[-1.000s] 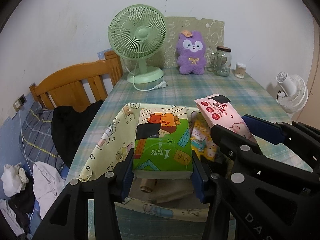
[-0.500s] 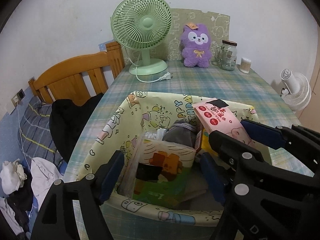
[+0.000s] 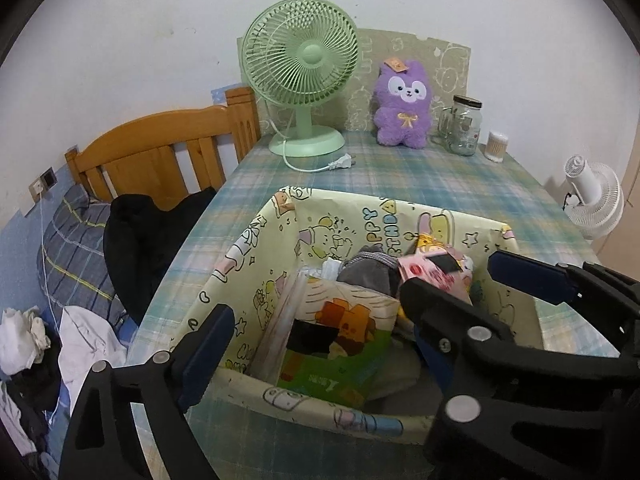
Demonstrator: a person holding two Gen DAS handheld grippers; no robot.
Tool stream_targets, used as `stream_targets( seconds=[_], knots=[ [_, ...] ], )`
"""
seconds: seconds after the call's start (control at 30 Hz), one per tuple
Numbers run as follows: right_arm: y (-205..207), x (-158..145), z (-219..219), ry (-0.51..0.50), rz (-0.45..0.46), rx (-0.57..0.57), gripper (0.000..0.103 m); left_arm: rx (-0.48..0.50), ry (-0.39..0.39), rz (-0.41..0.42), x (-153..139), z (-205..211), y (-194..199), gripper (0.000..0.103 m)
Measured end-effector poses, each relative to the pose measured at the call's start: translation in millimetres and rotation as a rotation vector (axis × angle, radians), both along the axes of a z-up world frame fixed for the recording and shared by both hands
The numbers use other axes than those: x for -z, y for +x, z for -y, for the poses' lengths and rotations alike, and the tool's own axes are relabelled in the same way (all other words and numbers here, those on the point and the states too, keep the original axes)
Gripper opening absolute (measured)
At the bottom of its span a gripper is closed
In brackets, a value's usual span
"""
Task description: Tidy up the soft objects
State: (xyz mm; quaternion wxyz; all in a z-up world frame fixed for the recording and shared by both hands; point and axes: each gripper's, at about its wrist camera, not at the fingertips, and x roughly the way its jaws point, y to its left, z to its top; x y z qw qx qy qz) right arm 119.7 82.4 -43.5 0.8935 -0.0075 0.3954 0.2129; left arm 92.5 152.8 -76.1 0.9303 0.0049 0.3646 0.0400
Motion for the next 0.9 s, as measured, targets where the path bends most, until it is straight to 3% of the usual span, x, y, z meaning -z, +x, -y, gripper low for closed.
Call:
stream_targets(
  seconds=[0.2, 0.73, 0.9],
  knots=[
    [-10.9, -7.9, 3.5, 0.008, 0.033, 0.028, 0.081, -0.001, -0.024, 0.023, -8.8, 1.6, -9.2, 0.095],
    [-28.2, -37.7, 39.3, -0.004, 0.112, 0.107, 0.087, 0.016, -0.012, 0.087, -35.5, 35.2, -22.5, 0.103],
    [-33.1, -47.4, 58.8, -0.005, 0.136, 0.149, 0.094, 0.040, -0.009, 0.102, -44.9, 53.7, -25.8, 0.103]
  ],
)
